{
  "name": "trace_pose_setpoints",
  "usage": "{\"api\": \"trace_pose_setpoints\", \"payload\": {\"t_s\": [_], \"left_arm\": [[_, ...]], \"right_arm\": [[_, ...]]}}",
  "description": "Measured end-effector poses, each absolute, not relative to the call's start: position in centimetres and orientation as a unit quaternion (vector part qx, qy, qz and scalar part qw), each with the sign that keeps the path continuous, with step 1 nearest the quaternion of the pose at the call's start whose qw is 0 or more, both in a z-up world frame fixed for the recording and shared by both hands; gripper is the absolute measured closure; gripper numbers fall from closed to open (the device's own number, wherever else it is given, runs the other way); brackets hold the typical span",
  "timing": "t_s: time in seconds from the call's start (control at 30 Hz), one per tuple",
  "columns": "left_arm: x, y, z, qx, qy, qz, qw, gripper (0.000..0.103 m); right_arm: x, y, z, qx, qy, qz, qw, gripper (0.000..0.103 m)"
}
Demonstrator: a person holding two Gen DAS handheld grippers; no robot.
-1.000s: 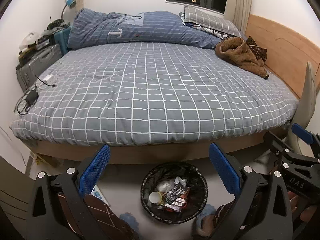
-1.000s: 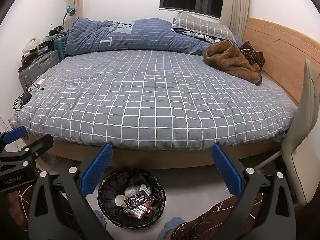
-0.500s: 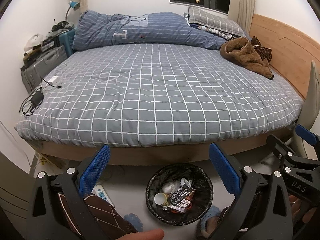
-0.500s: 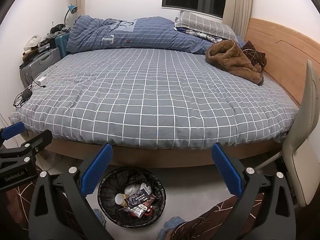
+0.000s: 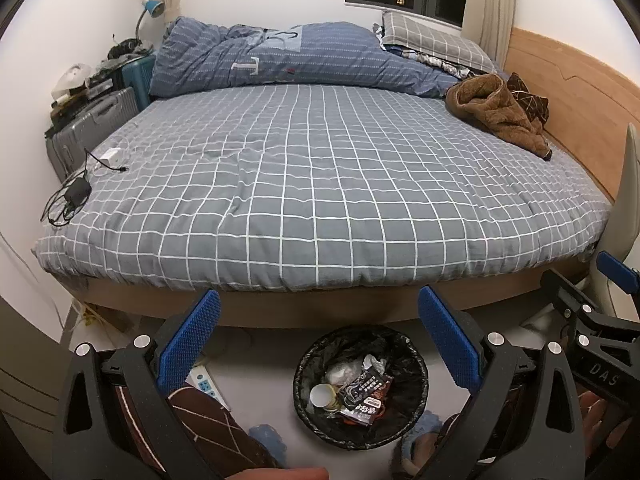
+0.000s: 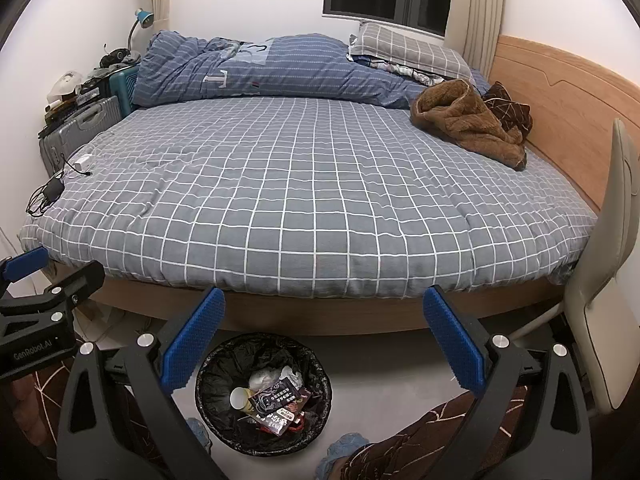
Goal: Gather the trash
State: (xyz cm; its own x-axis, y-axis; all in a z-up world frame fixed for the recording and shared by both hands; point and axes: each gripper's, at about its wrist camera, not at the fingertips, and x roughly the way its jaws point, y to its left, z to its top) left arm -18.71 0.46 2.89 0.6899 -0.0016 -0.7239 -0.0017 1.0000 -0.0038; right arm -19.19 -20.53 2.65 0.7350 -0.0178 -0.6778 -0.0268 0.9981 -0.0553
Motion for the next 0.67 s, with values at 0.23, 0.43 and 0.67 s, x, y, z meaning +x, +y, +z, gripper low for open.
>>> {"api": "trace_pose_setpoints", "payload": {"t_s": [0.23, 0.43, 0.67], "left_arm": [[-18.77, 0.6, 2.63, 0.0, 0.397, 0.002, 0.918, 0.006], [-18.78, 0.4, 2.64, -0.003, 0.401, -0.011, 0.916, 0.006], [-18.83, 0.24, 2.61, -0.003, 0.399, -0.014, 0.917, 0.006]], "right_arm": [[-19.16, -20.52, 2.64, -0.029, 0.364, 0.001, 0.931, 0.008], [-19.15, -20.53, 2.63, -0.028, 0.364, 0.003, 0.931, 0.008], [-19.26, -20.47, 2.69, -0.027, 0.364, 0.002, 0.931, 0.008]]}}
